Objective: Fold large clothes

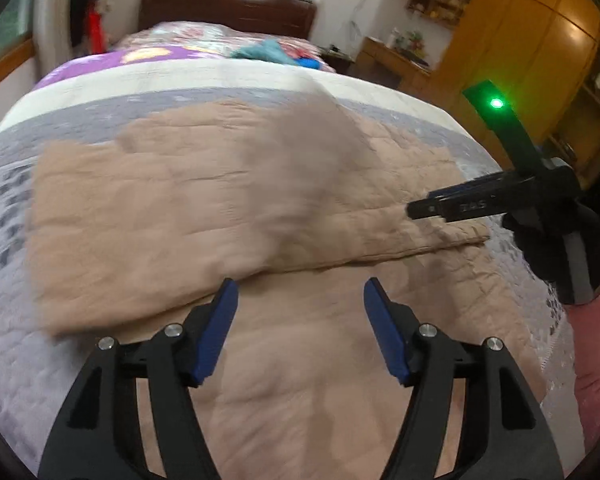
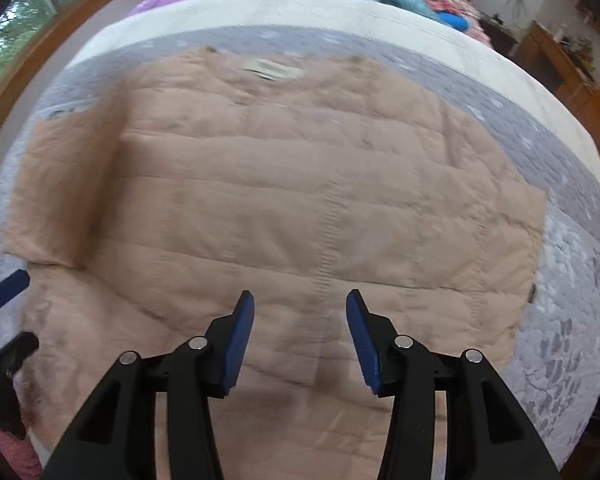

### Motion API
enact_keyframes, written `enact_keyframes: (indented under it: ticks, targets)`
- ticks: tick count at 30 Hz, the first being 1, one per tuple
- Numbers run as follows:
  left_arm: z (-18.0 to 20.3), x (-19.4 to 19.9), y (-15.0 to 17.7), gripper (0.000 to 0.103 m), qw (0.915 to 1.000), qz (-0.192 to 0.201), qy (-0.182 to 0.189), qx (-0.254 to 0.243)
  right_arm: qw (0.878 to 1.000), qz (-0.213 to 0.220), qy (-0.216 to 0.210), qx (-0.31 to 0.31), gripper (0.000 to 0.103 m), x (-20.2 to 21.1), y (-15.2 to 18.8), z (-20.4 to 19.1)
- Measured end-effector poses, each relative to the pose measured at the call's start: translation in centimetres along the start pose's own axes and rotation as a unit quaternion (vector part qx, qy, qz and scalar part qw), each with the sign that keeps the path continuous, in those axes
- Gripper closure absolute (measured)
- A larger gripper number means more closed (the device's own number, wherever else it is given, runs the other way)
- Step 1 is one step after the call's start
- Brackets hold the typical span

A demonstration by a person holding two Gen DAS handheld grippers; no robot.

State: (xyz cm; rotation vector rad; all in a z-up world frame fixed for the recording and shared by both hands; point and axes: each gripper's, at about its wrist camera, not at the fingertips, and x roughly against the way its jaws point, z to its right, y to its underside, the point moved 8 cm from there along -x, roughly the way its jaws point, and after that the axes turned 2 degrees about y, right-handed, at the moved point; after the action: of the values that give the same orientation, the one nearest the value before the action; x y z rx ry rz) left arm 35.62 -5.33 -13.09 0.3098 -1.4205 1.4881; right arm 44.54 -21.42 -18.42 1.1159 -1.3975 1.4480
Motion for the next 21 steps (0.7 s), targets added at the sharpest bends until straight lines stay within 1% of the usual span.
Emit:
enact_keyframes:
  ticks: [1,2,3,5,6,8,9,11,12,13,14,15,16,18,19,20,21]
  targets:
    - [-0.9,0.7,-0.1,0.038,0.9999,0.007,-0.01,0.006,1.0,0.001,-0.011,0.004,0.055,0.3,-0.2,-0.8]
    - [-2.4,1.6,-0.3,0.038,0.9992,0.016,-0.033,0.014,1.0,0.001,-0.022,0.008,0.055,0.7,-0.4,-1.9]
    - [-4.6,2.3,-0.7,0.038,0.9959,0.025,-0.083,0.026,1.0,0.002,-0.025,0.01,0.055,0.9,-0.5,-2.3]
    - [-8.0,3.1,-1.2,0.039,0.9871,0.025,-0.15,0.051,1.0,0.006,-0.025,0.013,0.055,1.2,-0.9,-3.4]
    - [-9.3,3.0,-1.5,0.039,0.9848,0.022,-0.16,0.063,0.999,0.007,-0.027,0.015,0.055,1.3,-1.1,-3.9]
    - [-10.9,2.3,-2.0,0.039,0.9823,0.015,-0.17,0.076,0.999,-0.001,-0.037,0.009,0.055,0.9,-1.4,-4.5]
    - [-11.5,1.8,-2.1,0.039,0.9802,0.012,-0.182,0.077,0.999,-0.005,-0.044,0.006,0.055,0.6,-1.6,-4.6]
    - [-12.2,0.4,-2.4,0.039,0.9775,0.002,-0.196,0.079,0.997,-0.011,-0.072,-0.006,0.055,-0.4,-1.9,-4.8]
    - [-12.6,-0.2,-2.2,0.039,0.9771,-0.004,-0.195,0.084,0.996,-0.017,-0.086,-0.015,0.055,-1.1,-2.3,-4.9]
    - [-13.0,-0.7,-1.9,0.039,0.9773,-0.01,-0.193,0.088,0.995,-0.02,-0.091,-0.021,0.055,-1.6,-2.5,-4.8]
    - [-13.4,-0.3,-1.5,0.039,0.977,-0.014,-0.192,0.091,0.995,-0.021,-0.097,-0.025,0.055,-1.9,-2.5,-4.9]
    - [-13.8,-0.9,-1.1,0.039,0.9758,-0.02,-0.197,0.093,0.993,-0.023,-0.115,-0.03,0.056,-2.5,-2.9,-5.3]
    - [-13.8,-1.3,-0.7,0.039,0.9753,-0.024,-0.199,0.093,0.991,-0.025,-0.126,-0.032,0.059,-2.8,-3.0,-5.5]
    - [-14.0,-2.1,-0.4,0.039,0.9747,-0.027,-0.202,0.092,0.987,-0.026,-0.152,-0.036,0.071,-3.3,-3.4,-6.3]
    - [-14.1,-2.2,-0.3,0.038,0.9746,-0.027,-0.202,0.092,0.987,-0.025,-0.156,-0.034,0.076,-3.4,-3.6,-6.6]
    - [-14.1,-2.2,-0.3,0.038,0.9746,-0.028,-0.202,0.092,0.986,-0.023,-0.16,-0.033,0.088,-3.4,-3.8,-6.8]
    - [-14.0,-2.1,-0.4,0.038,0.9746,-0.029,-0.202,0.092,0.985,-0.021,-0.165,-0.035,0.094,-3.3,-3.7,-6.9]
